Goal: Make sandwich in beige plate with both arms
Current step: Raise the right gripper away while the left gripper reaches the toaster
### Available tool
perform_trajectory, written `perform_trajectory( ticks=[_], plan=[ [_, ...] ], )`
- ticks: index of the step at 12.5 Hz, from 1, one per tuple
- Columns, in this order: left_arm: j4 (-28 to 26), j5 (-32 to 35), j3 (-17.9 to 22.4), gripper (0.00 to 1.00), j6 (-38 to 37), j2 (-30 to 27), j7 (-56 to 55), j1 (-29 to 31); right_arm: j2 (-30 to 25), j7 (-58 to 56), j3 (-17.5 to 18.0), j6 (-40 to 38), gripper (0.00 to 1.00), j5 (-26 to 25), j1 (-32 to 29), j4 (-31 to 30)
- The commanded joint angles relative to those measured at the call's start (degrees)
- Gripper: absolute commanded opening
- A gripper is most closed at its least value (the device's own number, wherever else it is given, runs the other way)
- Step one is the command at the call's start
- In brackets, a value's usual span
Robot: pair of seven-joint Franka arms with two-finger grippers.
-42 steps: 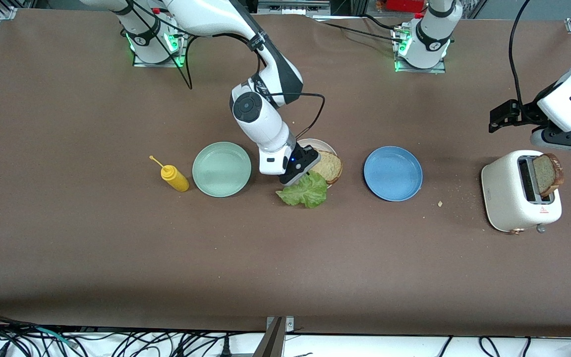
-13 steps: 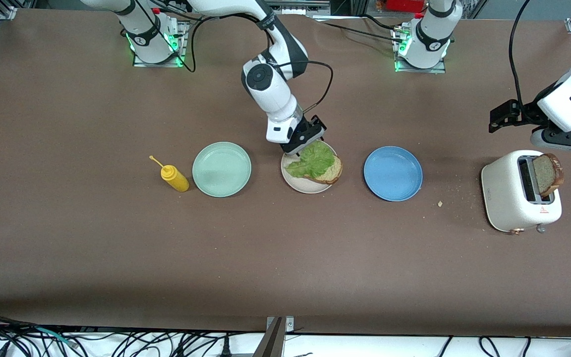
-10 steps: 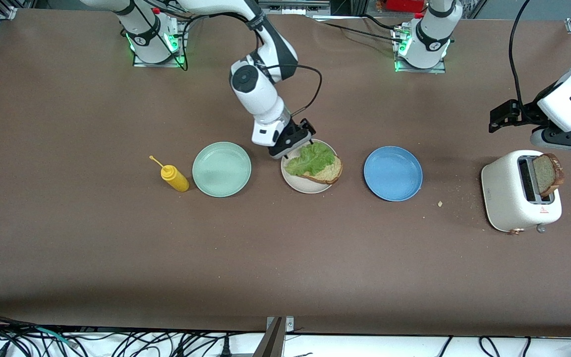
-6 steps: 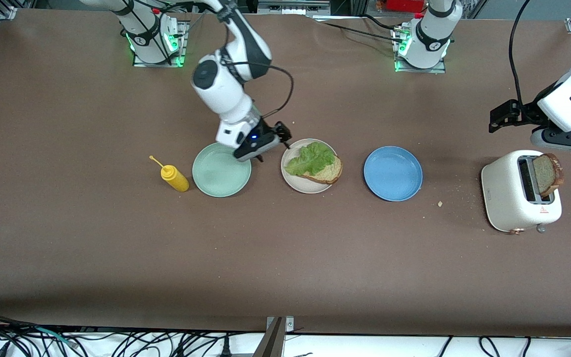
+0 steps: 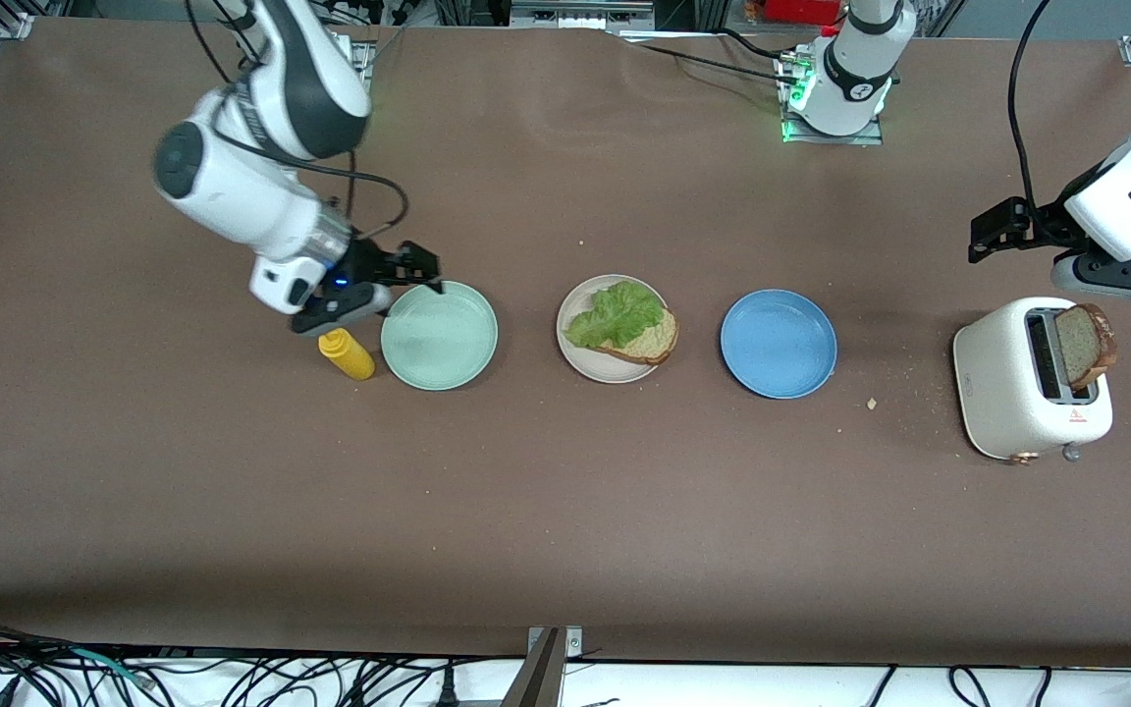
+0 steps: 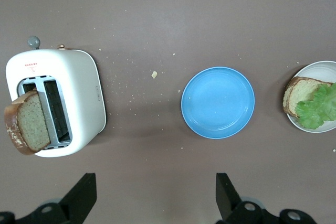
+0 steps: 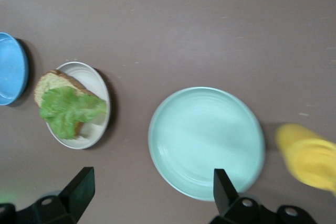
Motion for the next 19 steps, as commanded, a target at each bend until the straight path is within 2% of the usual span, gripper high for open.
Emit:
perform_trajectory(
  ticks=[1, 4, 5, 7, 9, 11, 12, 13, 14, 15, 17, 19],
  plan=[
    [0.56, 0.06, 0.28, 1.0, -0.99, -0.14, -0.59, 0.54, -6.14, -0.4, 1.32, -6.39, 1.0, -7.29, -5.89, -0.99],
    [0.65, -0.29, 0.28, 1.0, -0.9, 0.22, -0.25, 2.29, -8.88, 0.13, 1.32, -19.37, 1.0, -16.8, -11.43, 6.27],
    [0.74, -0.21, 0.28, 1.0, -0.9, 0.3, 0.19, 2.74, -8.45, 0.56, 1.32, -25.34, 1.0, -18.91, -12.84, 10.83],
    [0.65, 0.14, 0.46, 1.0, -0.81, 1.7, 0.02, 3.01, -6.87, 3.28, 1.41, -32.05, 1.0, -22.78, -15.22, 18.14],
    [0.65, 0.32, 0.63, 1.0, -0.46, 3.8, -0.42, 5.46, -5.55, 3.64, 1.58, -35.06, 1.0, -22.97, -17.77, 22.81],
    [0.65, 3.55, 0.63, 1.0, -0.2, 6.36, 0.27, 9.67, -5.72, 5.48, 1.67, -36.99, 1.0, -22.97, -19.61, 24.93],
    [0.65, 4.18, 0.63, 1.0, 1.54, 7.59, 0.72, 11.34, -5.63, 8.28, 2.97, -39.79, 1.0, -22.8, -21.36, 26.77],
    [-0.05, 4.54, 0.63, 1.0, 4.34, 8.21, 3.16, 12.49, -5.54, 10.48, 6.38, -41.21, 1.0, -23.15, -23.99, 27.92],
    [-0.49, 6.02, 0.63, 1.0, 8.11, 9.69, 6.23, 14.42, -5.54, 10.67, 7.29, -40.7, 1.0, -24.28, -24.71, 27.93],
    [-1.71, 6.21, 0.63, 1.0, 11.72, 10.58, 9.22, 16.26, -5.54, 10.76, 7.29, -40.61, 1.0, -24.55, -24.63, 27.93],
    [-8.19, 6.03, 0.55, 1.0, 21.9, 10.06, 11.62, 18.65, -5.37, 10.68, 7.12, -40.69, 1.0, -23.95, -24.98, 28.01],
    [-14.0, 6.03, 0.55, 1.0, 27.82, 8.57, 11.62, 20.14, -5.28, 10.68, 6.94, -40.78, 1.0, -24.29, -24.99, 28.1]
  ],
)
